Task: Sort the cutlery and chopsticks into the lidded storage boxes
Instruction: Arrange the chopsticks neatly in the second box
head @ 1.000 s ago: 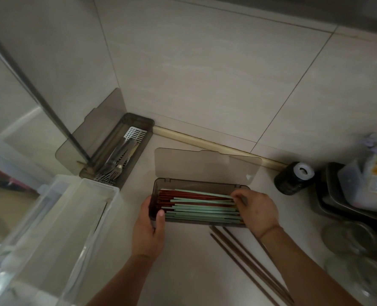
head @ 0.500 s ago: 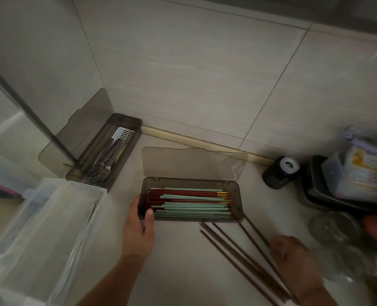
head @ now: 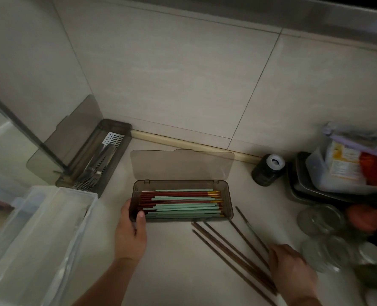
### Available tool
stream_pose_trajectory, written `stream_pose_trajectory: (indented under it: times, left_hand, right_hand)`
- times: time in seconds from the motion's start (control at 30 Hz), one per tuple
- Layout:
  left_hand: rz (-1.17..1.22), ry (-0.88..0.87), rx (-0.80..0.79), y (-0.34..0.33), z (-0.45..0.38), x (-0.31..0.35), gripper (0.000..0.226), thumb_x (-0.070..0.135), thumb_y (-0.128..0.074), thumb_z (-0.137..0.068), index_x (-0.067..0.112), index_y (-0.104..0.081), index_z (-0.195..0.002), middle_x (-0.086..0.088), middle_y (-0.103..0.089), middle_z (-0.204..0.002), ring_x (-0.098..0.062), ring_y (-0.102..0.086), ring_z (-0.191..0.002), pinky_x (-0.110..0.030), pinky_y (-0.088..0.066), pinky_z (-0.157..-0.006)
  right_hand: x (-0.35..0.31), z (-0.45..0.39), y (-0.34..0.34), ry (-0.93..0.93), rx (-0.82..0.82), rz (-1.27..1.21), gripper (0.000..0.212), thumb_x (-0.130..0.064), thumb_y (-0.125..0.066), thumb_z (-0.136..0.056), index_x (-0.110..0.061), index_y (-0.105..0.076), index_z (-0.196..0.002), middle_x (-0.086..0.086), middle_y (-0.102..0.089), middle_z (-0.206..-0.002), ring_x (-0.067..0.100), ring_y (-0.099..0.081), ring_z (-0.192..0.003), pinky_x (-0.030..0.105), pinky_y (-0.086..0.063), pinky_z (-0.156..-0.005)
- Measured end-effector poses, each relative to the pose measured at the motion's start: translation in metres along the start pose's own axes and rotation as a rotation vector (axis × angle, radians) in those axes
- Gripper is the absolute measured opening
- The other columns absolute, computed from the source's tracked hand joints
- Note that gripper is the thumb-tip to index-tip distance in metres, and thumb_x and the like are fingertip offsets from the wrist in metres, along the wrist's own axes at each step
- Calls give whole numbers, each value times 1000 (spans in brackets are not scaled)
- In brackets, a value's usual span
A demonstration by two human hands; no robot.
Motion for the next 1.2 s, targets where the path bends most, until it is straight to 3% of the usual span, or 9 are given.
stream_pose_trajectory:
  times: [0.1, 0.27, 0.4, 0.5, 0.8, 0.93, 1.03, 1.13, 1.2]
  left_hand:
    - [2, -3, 4, 1, -1, 0, 52, 52, -35, -93, 23, -42, -135, 9, -60, -101, 26, -50, -84, -12, -41, -72]
    - [-5, 6, -11, 0, 0, 0, 49, 54, -35, -92, 30, -40, -135, 14, -61, -105, 12, -54, -88, -11, -42, -75]
    - [1, 4, -25, 2, -2, 1, 42, 52, -36, -93, 39, -40, -133, 27, -57, -106, 20, -53, -95, 2, -37, -74]
    - [22, 4, -39, 4, -2, 2, 42, 52, -37, -93, 41, -40, -133, 24, -59, -111, 14, -55, -100, -1, -41, -78]
    - [11, -25, -20, 6, -4, 5, 38, 52, -37, -93, 50, -38, -131, 29, -59, -111, 11, -58, -100, -9, -47, -80]
    - [13, -9, -30, 4, -2, 2, 43, 53, -36, -93, 38, -41, -133, 22, -61, -109, 11, -57, -98, -9, -45, -79]
    - [13, 0, -35, 3, -2, 1, 46, 52, -36, -93, 32, -42, -134, 16, -62, -104, 19, -55, -92, 1, -39, -74]
    - [12, 8, -32, 2, -2, 1, 48, 53, -35, -93, 29, -41, -134, 13, -62, -101, 21, -55, -87, 4, -37, -69]
    - [6, 8, -35, 2, -2, 1, 48, 54, -35, -92, 30, -41, -133, 11, -62, -100, 21, -55, -83, 1, -39, -68]
  right_hand:
    - [-7, -10, 15, -26, 156, -215, 6, -12, -69, -79, -11, -73, -83, 11, -69, -80, 34, -66, -66, 40, -54, -56]
    - [-84, -58, 41, 438, 189, -393, 27, -29, -50, -88, -16, -73, -91, -1, -68, -87, 17, -60, -75, 28, -52, -67]
    - [-149, -100, 26, 589, 0, -293, 9, -13, -63, -84, -19, -69, -86, 0, -69, -83, 20, -62, -75, 28, -49, -67]
    - [-171, -119, 5, 605, -224, -144, 13, -12, -58, -86, -20, -67, -88, 0, -68, -90, 22, -59, -85, 29, -42, -75]
    - [-179, -117, -4, 678, -297, -192, 27, -5, -55, -86, -17, -71, -105, 5, -69, -108, 25, -62, -101, 32, -46, -91]
    - [-159, -108, 14, 550, -95, -495, 18, -4, -62, -86, -12, -73, -98, 4, -71, -98, 20, -63, -91, 26, -47, -86]
    - [-96, -87, 19, 197, 176, -606, 15, -6, -66, -83, -16, -69, -93, -3, -66, -89, 14, -60, -78, 23, -46, -73]
    - [-32, -55, 5, -85, 178, -462, 11, -4, -69, -81, -9, -70, -91, 10, -68, -87, 27, -61, -70, 31, -49, -70]
    - [-10, -33, -9, 77, 125, -255, 4, -6, -70, -78, -3, -72, -79, 16, -69, -81, 35, -65, -67, 40, -55, -67]
Point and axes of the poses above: each hand's wrist, its own z-axis away from the middle knuckle, its own y-axis out of the back of the hand, x = y × z, the point moved 2 cm from there along -z, towards the middle knuckle
